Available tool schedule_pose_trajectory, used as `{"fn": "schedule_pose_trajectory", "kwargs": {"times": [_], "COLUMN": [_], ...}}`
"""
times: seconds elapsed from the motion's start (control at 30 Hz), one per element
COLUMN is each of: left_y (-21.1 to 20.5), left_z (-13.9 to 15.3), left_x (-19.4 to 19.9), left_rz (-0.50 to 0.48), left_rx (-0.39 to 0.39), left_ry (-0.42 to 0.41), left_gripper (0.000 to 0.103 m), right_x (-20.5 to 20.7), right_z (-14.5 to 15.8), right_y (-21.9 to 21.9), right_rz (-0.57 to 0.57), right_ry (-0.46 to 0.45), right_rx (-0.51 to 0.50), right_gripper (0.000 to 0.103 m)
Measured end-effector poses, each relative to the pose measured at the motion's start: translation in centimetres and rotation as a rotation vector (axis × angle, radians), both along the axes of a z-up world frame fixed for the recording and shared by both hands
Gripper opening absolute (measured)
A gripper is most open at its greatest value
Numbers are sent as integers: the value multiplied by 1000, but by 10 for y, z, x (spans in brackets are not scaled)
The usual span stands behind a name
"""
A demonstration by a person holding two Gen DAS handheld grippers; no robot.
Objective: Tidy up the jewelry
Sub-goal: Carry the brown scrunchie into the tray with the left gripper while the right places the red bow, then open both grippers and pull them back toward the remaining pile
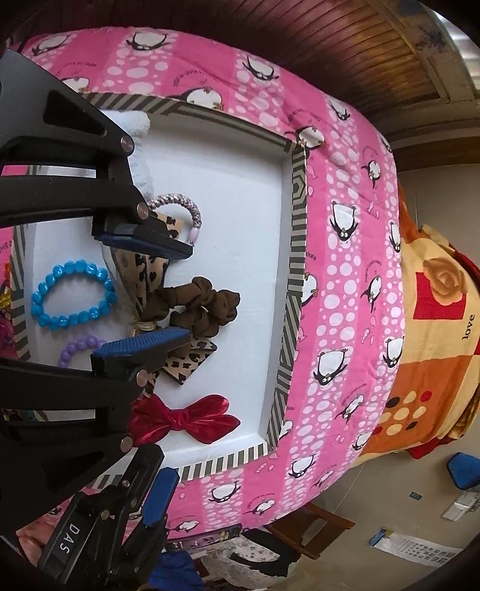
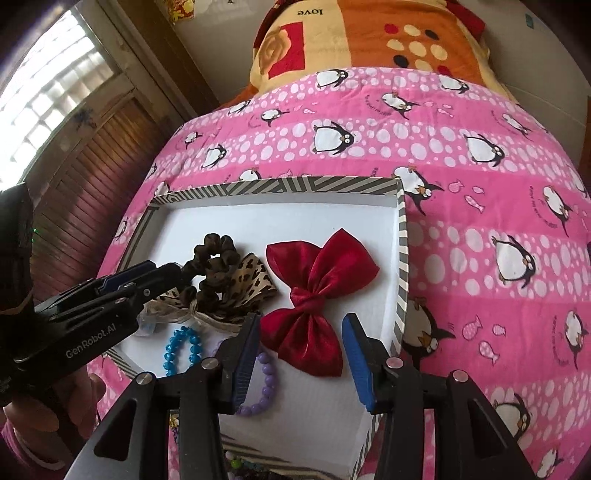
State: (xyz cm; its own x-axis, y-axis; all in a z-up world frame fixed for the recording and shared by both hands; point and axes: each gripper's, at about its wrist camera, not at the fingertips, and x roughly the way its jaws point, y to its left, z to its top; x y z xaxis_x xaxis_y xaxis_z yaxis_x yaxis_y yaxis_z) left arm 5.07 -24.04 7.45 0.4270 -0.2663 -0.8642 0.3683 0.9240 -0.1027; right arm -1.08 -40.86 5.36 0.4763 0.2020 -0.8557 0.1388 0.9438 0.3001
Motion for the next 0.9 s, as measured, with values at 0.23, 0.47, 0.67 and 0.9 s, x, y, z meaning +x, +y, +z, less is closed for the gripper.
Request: {"fn": "schedule_pose_trajectory", "kwargs": {"times": [0.23,0.47,0.67,0.9], "left_y": [10,25,44,67], "left_z": [8,16,19,28], "left_x": [-17,-44,-67,-98], "left_rz": [22,33,54,57], "left_rx": [21,30,32,14], "left_ry": [-34,-76,-80,-99], "left_gripper": [45,46,47,60], "right_x": [-12,-31,-53,-82], "right_z": [7,18,27,34], "right_y": [7,15,31,55], "right_rz": [-15,-30,-17,11], "right_ry": [4,-20,-40,-61], "right_rx": [-25,-26,-23,-14], "right_gripper": [44,46,47,47]}}
